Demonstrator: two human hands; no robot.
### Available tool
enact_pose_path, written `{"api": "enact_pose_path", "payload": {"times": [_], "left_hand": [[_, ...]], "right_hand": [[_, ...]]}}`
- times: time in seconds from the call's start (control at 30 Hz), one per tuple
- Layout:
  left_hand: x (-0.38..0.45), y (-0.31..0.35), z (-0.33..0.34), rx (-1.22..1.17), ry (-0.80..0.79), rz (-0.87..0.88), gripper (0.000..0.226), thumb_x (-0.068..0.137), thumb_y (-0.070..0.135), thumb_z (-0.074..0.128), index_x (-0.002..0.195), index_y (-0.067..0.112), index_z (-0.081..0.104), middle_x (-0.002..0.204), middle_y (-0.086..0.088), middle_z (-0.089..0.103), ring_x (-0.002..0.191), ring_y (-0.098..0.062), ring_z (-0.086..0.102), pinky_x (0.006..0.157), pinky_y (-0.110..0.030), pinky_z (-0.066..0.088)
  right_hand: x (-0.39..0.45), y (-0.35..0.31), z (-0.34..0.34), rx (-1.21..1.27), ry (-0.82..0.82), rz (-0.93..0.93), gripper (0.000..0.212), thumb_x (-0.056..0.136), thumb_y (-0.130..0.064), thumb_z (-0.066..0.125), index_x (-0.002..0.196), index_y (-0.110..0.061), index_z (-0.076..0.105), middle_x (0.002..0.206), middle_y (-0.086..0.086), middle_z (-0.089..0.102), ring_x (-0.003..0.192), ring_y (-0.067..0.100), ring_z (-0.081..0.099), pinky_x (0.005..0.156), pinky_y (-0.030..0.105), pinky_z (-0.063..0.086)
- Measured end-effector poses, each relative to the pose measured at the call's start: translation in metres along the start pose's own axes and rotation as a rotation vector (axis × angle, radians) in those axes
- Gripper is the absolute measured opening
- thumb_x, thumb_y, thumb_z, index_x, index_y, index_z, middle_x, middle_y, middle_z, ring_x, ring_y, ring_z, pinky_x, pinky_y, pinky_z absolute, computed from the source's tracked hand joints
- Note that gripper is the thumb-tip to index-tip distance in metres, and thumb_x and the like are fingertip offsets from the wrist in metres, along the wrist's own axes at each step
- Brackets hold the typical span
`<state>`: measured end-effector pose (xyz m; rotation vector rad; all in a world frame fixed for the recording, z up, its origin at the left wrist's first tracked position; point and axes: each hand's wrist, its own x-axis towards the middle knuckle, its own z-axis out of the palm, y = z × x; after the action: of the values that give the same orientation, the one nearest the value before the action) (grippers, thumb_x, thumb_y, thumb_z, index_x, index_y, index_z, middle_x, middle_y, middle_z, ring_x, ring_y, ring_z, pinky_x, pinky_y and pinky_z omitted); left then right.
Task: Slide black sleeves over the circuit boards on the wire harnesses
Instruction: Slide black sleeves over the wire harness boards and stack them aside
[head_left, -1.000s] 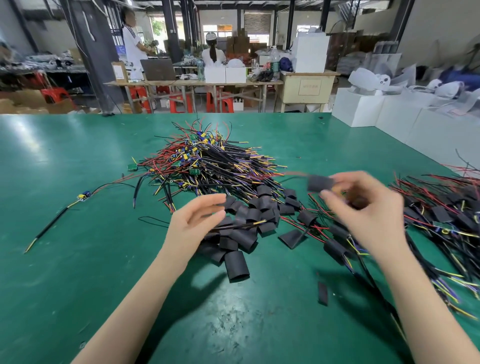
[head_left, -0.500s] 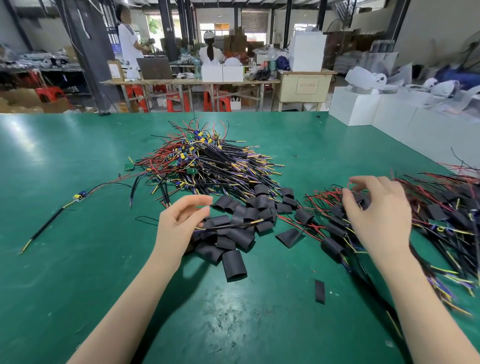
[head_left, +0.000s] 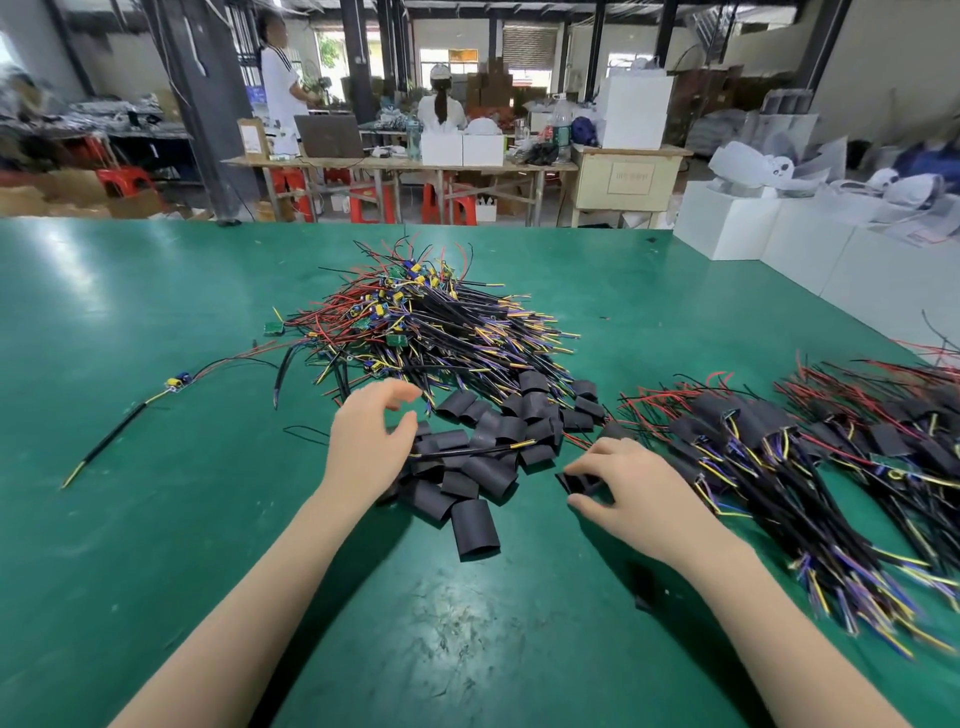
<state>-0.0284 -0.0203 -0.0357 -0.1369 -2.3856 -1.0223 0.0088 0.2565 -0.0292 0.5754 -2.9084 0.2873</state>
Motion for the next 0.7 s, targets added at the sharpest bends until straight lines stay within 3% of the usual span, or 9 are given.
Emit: {"api": "enact_pose_path", "payload": {"times": [0.17,0.3,0.37,0.53,0.6,0.7], "left_hand": [[0.044,-0.009,0.018,0.258,-0.266,0.084,0.039,0.092,0.010,0.059,0.131,0.009,0.054,0.128,-0.009,0.059,0.124,-0.027,0.046,0.101,-0.037,0.038],[0.071,-0.017,0.034,0.383,-0.449,0.056,0.050,0.098,0.009,0.048,0.147,0.010,0.035,0.137,-0.016,0.051,0.133,-0.033,0.036,0.101,-0.044,0.038],[0.076,-0.023,0.038,0.449,-0.507,0.063,0.050,0.099,0.014,0.048,0.148,0.012,0.034,0.144,-0.014,0.046,0.134,-0.033,0.034,0.106,-0.045,0.036],[0.077,-0.031,0.032,0.508,-0.348,0.138,0.023,0.092,0.017,0.063,0.114,0.013,0.067,0.110,-0.010,0.064,0.111,-0.030,0.051,0.095,-0.040,0.042],[0.076,-0.031,0.025,0.503,-0.320,0.208,0.015,0.091,0.012,0.064,0.104,0.010,0.071,0.101,-0.011,0.065,0.103,-0.031,0.051,0.089,-0.041,0.043],[0.073,-0.029,0.013,0.378,-0.079,0.296,0.012,0.091,0.001,0.059,0.099,0.001,0.069,0.099,-0.016,0.064,0.096,-0.034,0.053,0.085,-0.044,0.044]], "right_hand": [[0.003,-0.003,0.004,-0.022,0.068,-0.023,0.034,0.091,-0.046,0.054,0.119,-0.028,0.062,0.112,-0.008,0.059,0.107,0.015,0.043,0.090,0.026,0.037],[0.004,-0.005,0.005,-0.009,0.075,-0.046,0.034,0.091,-0.045,0.054,0.119,-0.028,0.063,0.114,-0.008,0.059,0.111,0.016,0.043,0.091,0.032,0.038],[0.004,-0.005,0.006,-0.019,0.060,-0.061,0.033,0.091,-0.046,0.054,0.117,-0.029,0.064,0.114,-0.009,0.059,0.112,0.016,0.043,0.089,0.032,0.038],[0.006,-0.004,0.008,-0.018,0.097,-0.047,0.031,0.091,-0.043,0.055,0.115,-0.027,0.065,0.114,-0.009,0.060,0.112,0.019,0.045,0.088,0.033,0.037],[0.009,-0.006,0.009,0.006,0.144,-0.006,0.030,0.091,-0.040,0.055,0.115,-0.025,0.064,0.113,-0.007,0.060,0.111,0.019,0.047,0.088,0.034,0.036],[0.012,-0.010,0.011,0.044,0.189,0.022,0.028,0.091,-0.032,0.058,0.116,-0.020,0.062,0.116,-0.002,0.059,0.113,0.023,0.047,0.090,0.035,0.037]]}}
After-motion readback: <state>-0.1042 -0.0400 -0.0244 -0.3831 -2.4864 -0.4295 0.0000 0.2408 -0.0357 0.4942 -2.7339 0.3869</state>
